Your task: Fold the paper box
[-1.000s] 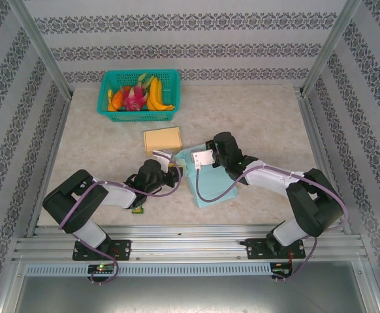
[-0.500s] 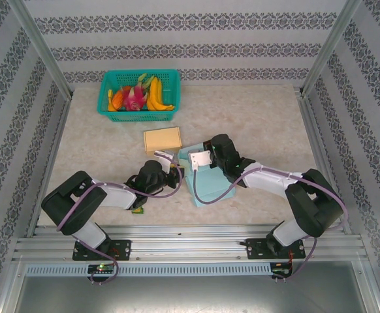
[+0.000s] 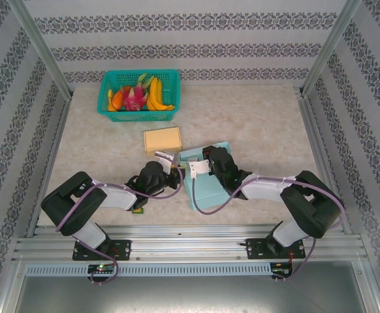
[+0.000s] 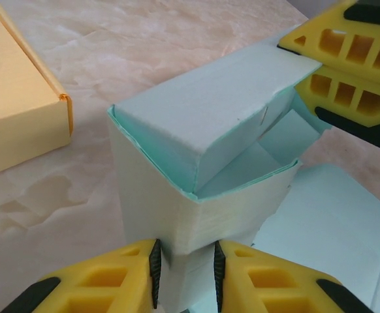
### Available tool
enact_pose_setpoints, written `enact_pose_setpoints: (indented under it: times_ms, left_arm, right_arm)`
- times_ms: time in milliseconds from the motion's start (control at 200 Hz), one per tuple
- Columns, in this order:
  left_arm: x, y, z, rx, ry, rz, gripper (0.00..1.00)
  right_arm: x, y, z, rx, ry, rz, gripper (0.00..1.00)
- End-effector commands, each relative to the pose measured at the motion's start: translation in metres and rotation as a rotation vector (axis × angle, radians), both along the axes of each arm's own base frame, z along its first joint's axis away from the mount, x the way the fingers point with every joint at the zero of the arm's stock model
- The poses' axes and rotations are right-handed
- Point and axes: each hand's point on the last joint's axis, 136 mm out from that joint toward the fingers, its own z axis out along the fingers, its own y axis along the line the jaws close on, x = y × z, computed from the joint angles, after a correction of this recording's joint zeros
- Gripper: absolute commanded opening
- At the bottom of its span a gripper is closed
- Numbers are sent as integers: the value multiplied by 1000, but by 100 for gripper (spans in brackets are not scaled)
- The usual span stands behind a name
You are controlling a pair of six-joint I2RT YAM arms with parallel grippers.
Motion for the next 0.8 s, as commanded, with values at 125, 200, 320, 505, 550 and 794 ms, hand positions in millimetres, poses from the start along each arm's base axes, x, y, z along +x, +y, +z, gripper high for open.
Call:
enact_pose_setpoints:
  times_ms: [125, 200, 320, 505, 550, 794]
  left_arm:
    - [4, -4, 2, -15, -23, 37, 30]
    - [5, -5, -1, -12, -21, 41, 30]
    - [7, -7, -6, -6, -14, 51, 30]
    - [10, -12, -12, 3, -10, 68, 30]
    - [11, -12, -11, 6, -16, 77, 31]
    - [22, -6, -17, 49, -27, 170, 31]
  right_arm:
    - [-11, 2, -5, -15, -47, 4, 0]
    - [-13, 0, -11, -33, -54, 3, 0]
    - [-12, -3, -14, -48, -104, -2, 0]
    - [-16, -2, -17, -55, -100, 4, 0]
    - [-16, -1, -16, -52, -102, 5, 0]
    - [-18, 0, -17, -45, -95, 8, 0]
